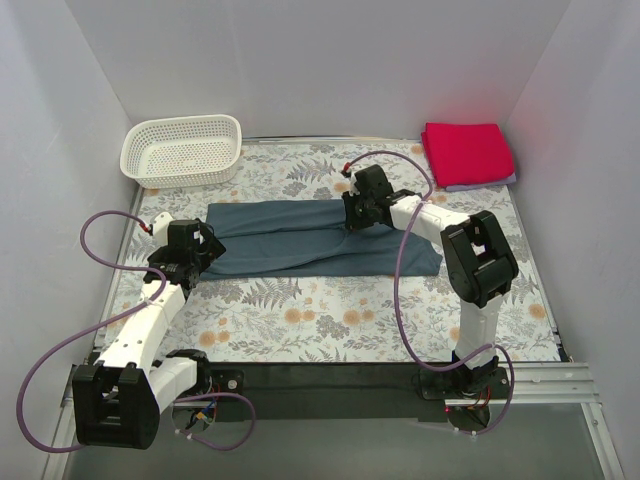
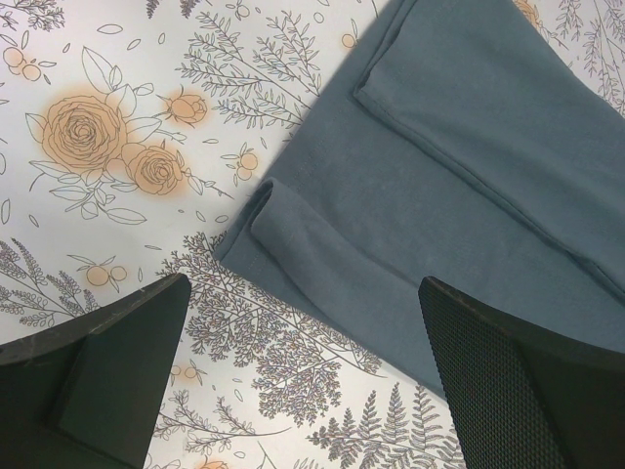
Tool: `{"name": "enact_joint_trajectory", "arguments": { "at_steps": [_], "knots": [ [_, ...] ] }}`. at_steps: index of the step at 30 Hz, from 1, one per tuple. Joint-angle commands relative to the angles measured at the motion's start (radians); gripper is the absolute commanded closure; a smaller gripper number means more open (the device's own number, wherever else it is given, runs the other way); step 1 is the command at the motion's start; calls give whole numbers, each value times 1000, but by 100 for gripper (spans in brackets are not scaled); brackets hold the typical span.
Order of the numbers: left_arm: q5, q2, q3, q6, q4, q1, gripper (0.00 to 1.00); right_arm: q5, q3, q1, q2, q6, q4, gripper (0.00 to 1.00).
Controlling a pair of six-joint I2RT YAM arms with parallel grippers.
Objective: Fold and stack the t-shirts
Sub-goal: Fold the tshirt
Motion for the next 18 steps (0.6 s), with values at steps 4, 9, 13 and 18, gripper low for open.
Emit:
{"name": "enact_joint_trajectory", "arguments": {
  "at_steps": [4, 9, 13, 18],
  "knots": [
    [-3, -17, 5, 5, 17, -4, 2, 44, 47, 4, -6, -18, 6, 95],
    [-3, -20, 4, 7, 17, -4, 2, 21, 65, 4, -16, -20, 6, 99],
    [-3, -19, 4, 7, 17, -4, 2, 13, 96, 4, -24, -28, 7, 99],
    [-3, -20, 2, 7, 17, -4, 2, 13, 139, 4, -6, -45, 9, 99]
  ]
}}
